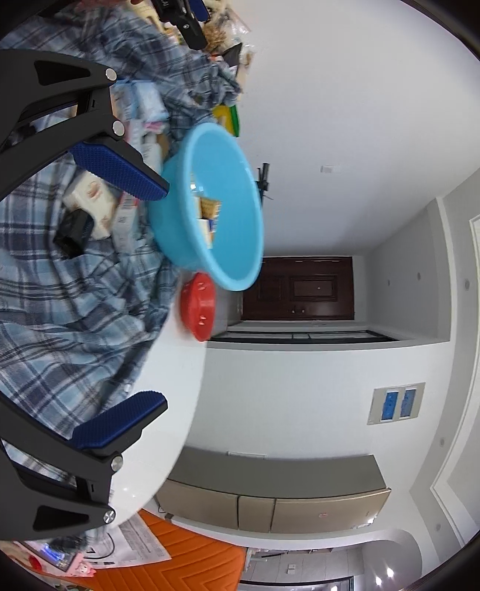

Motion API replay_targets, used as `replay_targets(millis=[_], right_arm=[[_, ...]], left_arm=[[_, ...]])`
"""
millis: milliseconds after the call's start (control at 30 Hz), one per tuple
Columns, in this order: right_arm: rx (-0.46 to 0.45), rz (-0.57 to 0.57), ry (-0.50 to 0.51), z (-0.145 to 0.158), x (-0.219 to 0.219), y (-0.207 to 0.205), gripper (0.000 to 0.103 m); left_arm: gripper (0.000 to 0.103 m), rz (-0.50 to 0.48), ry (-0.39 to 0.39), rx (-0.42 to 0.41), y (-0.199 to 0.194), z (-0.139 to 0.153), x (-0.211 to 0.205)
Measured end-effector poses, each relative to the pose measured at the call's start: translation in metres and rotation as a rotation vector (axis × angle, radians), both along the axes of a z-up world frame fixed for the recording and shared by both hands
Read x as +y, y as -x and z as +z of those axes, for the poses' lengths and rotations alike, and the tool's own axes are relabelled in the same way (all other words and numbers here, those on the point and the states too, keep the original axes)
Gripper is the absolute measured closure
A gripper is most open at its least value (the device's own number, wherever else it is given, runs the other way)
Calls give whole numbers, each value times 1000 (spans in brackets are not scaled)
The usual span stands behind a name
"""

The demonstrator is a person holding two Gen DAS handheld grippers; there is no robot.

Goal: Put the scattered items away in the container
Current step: 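Move both tools toward the items on the plaid shirt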

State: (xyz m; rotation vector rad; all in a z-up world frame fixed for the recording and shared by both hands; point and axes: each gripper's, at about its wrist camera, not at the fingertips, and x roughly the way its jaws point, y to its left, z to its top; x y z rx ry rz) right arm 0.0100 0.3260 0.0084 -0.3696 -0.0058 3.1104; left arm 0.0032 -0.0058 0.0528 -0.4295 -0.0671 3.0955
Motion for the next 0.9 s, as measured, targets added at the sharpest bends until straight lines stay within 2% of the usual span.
replay_targets(millis=[200, 367, 467, 533, 633, 700, 767, 900], right_arm=[[62, 28, -6, 43, -4, -4, 0], [114, 46, -20, 79, -12, -4, 0], [105, 49, -23, 97, -14, 2, 0], [82, 61, -13, 108, -16, 9, 0], [15, 59, -12, 119, -15, 22, 0], [-79, 34, -49, 123, -18, 36, 0], [-156, 35, -92, 124, -23, 47, 0], [-232, 52, -128, 124, -27, 59, 0]], left_arm=[[0, 0, 46, 78, -3, 52, -1], [0, -9, 46, 166, -10, 96, -6], [0, 24, 98, 213, -14, 117, 1], [0, 16, 99, 221, -13, 129, 2], [0, -32, 88, 153, -2, 147, 6], [0, -66, 113, 45, 13, 153, 13], [0, -139, 112, -65, 30, 156, 18], [0, -256, -15, -253, 59, 158, 15]])
